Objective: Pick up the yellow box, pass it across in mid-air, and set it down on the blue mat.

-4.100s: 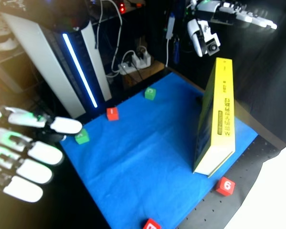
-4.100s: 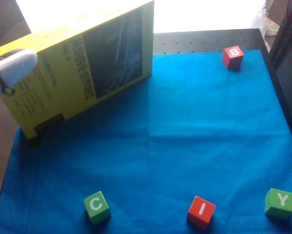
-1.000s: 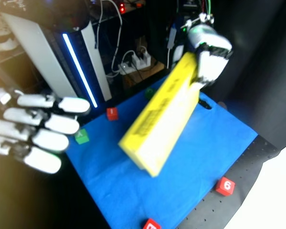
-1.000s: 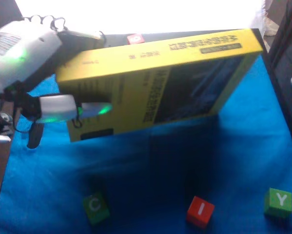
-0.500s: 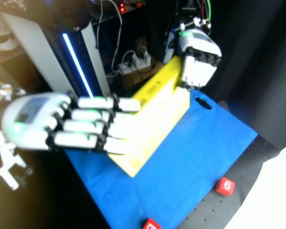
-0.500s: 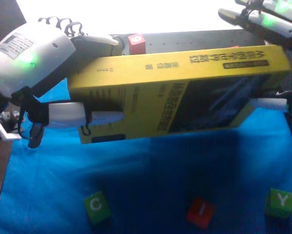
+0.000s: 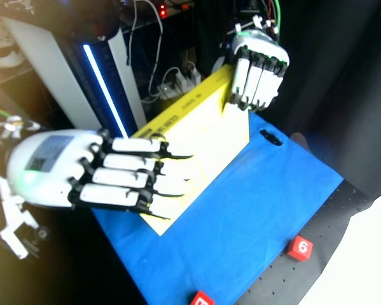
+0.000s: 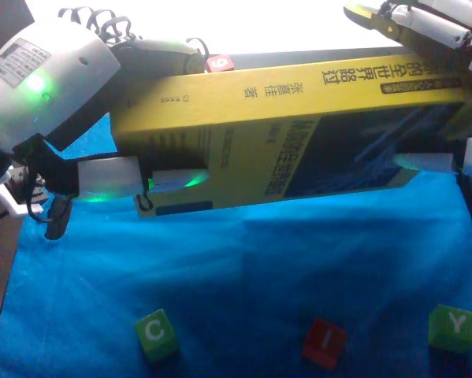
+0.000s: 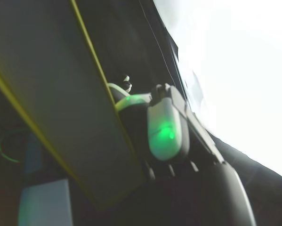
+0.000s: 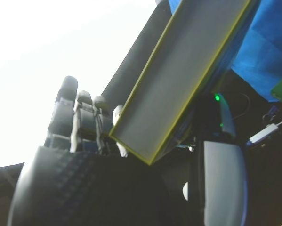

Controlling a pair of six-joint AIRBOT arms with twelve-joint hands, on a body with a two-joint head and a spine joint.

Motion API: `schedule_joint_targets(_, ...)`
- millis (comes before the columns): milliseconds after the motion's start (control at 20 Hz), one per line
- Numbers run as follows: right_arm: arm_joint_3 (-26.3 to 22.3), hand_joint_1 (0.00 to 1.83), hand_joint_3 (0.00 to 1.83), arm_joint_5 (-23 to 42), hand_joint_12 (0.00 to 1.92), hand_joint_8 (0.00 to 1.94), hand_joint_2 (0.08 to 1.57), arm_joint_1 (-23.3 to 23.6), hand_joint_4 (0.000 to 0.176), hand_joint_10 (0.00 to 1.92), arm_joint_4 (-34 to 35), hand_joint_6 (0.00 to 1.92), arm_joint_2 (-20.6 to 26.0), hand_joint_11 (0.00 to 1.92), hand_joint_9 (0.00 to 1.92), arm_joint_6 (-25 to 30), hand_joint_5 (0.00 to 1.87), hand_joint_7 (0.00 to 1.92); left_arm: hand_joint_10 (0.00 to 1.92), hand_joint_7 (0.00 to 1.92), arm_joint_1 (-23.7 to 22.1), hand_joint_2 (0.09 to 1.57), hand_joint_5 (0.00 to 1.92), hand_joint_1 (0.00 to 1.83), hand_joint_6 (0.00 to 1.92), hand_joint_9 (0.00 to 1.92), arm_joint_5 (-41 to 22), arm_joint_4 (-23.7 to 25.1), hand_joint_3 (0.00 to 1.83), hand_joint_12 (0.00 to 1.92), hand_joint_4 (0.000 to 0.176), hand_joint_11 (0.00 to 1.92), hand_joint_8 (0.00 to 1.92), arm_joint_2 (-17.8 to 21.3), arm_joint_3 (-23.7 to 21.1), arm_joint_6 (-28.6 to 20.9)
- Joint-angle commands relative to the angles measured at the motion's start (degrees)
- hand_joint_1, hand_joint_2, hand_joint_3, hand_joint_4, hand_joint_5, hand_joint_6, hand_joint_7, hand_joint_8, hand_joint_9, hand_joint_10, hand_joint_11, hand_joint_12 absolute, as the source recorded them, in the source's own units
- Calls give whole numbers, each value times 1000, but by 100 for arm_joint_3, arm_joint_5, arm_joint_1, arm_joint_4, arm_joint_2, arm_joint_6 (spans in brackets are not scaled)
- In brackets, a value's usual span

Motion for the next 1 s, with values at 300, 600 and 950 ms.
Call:
schedule_joint_targets(300, 100, 1067, 0, 264, 1917, 1586, 1217, 160, 0, 1844, 13, 1326, -173, 875, 842, -7, 761, 829, 1921, 1306, -105, 1178, 1125, 1260, 1921, 1403, -1072, 16, 2, 1921, 0, 1542, 1921, -1, -36, -120)
schedule_joint_targets(600, 127, 1552, 0, 223, 1921, 1941, 1179, 182, 0, 1921, 12, 1921, -192, 1711, 1644, -8, 1268, 1527, 1921, 1307, -103, 1172, 1122, 1283, 1921, 1403, -1092, -8, 0, 1921, 0, 1542, 1921, -3, -36, -120)
schedule_joint_targets(950, 249, 1477, 0, -134, 1921, 1941, 1185, 837, 0, 1921, -216, 1921, -201, 1658, 1577, -60, 1197, 1438, 1921, 1307, -99, 1171, 1122, 1279, 1921, 1403, -1047, -67, 0, 1921, 0, 1543, 1921, 60, -45, -121)
